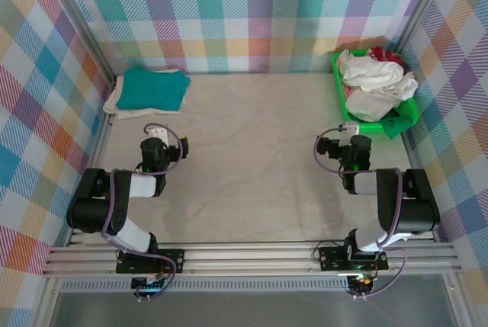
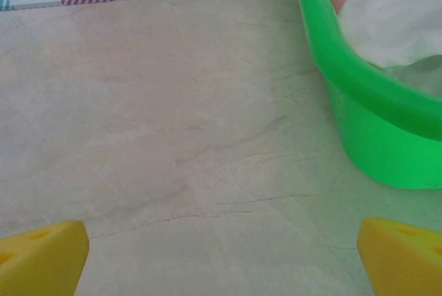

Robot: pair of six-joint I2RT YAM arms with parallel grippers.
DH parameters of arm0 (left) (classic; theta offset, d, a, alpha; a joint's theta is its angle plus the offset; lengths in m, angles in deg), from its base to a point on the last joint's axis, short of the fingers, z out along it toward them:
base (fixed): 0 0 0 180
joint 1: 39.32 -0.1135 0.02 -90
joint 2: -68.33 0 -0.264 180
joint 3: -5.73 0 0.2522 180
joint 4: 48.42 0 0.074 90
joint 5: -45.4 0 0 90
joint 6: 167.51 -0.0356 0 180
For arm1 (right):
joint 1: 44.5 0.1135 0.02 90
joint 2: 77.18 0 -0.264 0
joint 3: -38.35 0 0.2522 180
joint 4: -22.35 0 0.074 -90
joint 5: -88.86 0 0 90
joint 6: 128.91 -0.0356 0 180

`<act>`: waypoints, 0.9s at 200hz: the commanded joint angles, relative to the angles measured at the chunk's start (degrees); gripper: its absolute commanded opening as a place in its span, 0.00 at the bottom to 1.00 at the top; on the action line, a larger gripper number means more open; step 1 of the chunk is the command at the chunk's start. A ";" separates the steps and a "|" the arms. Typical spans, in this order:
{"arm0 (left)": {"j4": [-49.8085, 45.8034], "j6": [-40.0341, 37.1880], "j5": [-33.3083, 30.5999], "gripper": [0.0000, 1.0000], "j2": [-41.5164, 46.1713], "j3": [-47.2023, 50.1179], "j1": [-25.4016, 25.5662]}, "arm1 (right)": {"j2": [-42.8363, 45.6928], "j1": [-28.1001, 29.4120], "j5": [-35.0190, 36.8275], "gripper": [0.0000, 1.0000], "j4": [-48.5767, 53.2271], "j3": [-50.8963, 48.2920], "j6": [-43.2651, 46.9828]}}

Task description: Fold and stack the t-shirts

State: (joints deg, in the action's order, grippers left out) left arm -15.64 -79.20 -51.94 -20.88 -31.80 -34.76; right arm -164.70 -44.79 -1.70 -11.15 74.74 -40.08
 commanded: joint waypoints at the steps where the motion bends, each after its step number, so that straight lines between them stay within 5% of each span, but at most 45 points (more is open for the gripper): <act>1: -0.35 0.48 -0.08 1.00 -0.45 -0.34 -0.29 | -0.55 0.35 -1.02 1.00 -0.11 1.19 0.64; 180: 0.39 0.40 -0.40 1.00 1.28 0.51 -0.02 | 1.57 0.57 -0.92 1.00 0.56 0.95 0.75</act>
State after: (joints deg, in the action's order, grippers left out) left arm -15.61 -78.99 -51.94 -20.88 -31.80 -34.76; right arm -164.77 -44.81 -1.85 -10.94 74.74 -40.08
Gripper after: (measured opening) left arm 0.999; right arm 0.996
